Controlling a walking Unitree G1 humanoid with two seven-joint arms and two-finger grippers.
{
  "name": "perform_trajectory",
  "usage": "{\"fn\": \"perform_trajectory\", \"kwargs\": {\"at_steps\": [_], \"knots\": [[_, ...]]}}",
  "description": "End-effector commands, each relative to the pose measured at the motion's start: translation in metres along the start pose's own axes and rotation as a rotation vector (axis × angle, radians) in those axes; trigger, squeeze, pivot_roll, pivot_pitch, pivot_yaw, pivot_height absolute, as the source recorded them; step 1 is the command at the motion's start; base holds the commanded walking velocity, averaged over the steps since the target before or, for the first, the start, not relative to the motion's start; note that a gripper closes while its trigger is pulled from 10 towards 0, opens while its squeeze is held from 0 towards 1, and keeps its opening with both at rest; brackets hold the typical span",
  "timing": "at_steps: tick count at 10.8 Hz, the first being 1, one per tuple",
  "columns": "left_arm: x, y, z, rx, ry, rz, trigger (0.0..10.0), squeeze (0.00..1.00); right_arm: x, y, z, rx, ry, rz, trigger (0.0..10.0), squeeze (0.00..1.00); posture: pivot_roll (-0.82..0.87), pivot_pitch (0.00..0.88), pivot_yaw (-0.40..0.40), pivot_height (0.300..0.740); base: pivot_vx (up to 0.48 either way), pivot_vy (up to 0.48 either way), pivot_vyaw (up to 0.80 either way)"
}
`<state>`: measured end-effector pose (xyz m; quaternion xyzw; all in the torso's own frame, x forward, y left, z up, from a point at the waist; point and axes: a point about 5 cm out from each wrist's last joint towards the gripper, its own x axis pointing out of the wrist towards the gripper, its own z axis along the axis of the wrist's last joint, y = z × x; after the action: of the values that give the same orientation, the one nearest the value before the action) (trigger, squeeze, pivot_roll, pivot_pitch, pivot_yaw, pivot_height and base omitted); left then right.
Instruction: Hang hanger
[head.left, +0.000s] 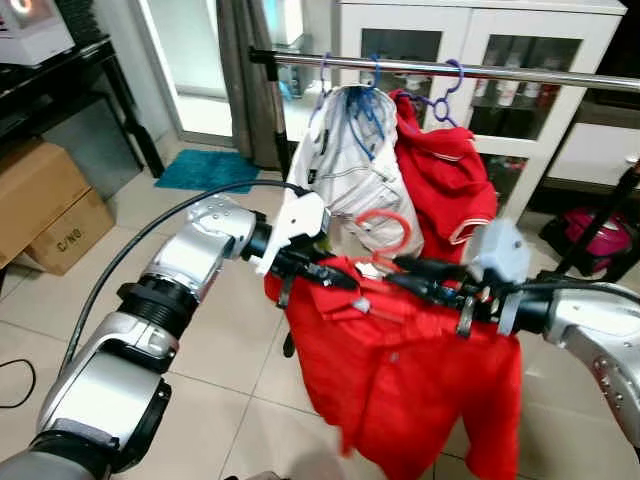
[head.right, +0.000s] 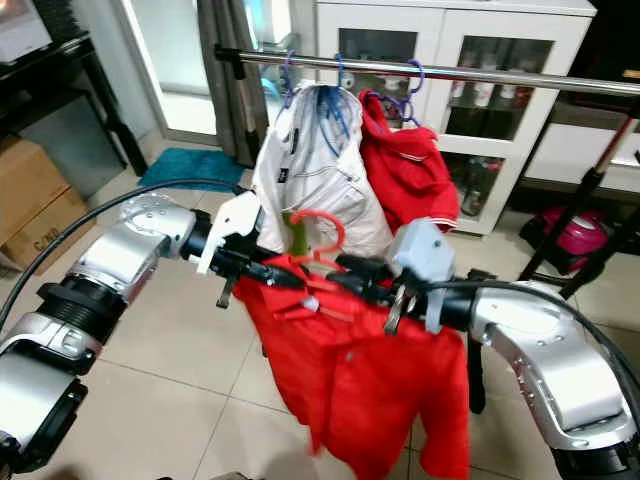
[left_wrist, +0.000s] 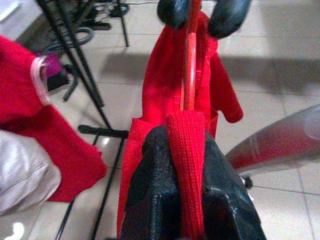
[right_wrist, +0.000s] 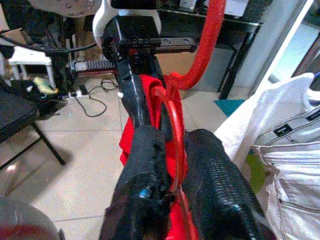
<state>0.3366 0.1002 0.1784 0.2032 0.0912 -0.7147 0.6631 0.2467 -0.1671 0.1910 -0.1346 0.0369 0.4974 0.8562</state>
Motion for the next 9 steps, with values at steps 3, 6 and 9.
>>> {"fn": "perform_trajectory", "kwargs": {"at_steps": [3, 6, 9], "knots": [[-0.013, 0.007, -0.009, -0.060, -0.026, 0.216, 0.0, 0.00, -0.013, -0.003, 0.008, 0.030, -0.075, -0.089, 10.0, 1.00, -0.23, 0.000, 0.100, 0.740, 0.000, 0.000, 0.00], [-0.013, 0.010, -0.004, -0.048, -0.134, 0.362, 0.0, 0.00, -0.008, -0.005, -0.015, 0.252, -0.014, -0.506, 10.0, 1.00, -0.23, 0.000, 0.099, 0.740, 0.000, 0.000, 0.00], [-0.006, 0.009, -0.002, -0.052, -0.163, 0.372, 0.0, 0.00, 0.019, 0.007, -0.021, 0.371, 0.003, -0.578, 10.0, 0.00, -0.23, 0.000, 0.110, 0.740, 0.000, 0.000, 0.00]]}}
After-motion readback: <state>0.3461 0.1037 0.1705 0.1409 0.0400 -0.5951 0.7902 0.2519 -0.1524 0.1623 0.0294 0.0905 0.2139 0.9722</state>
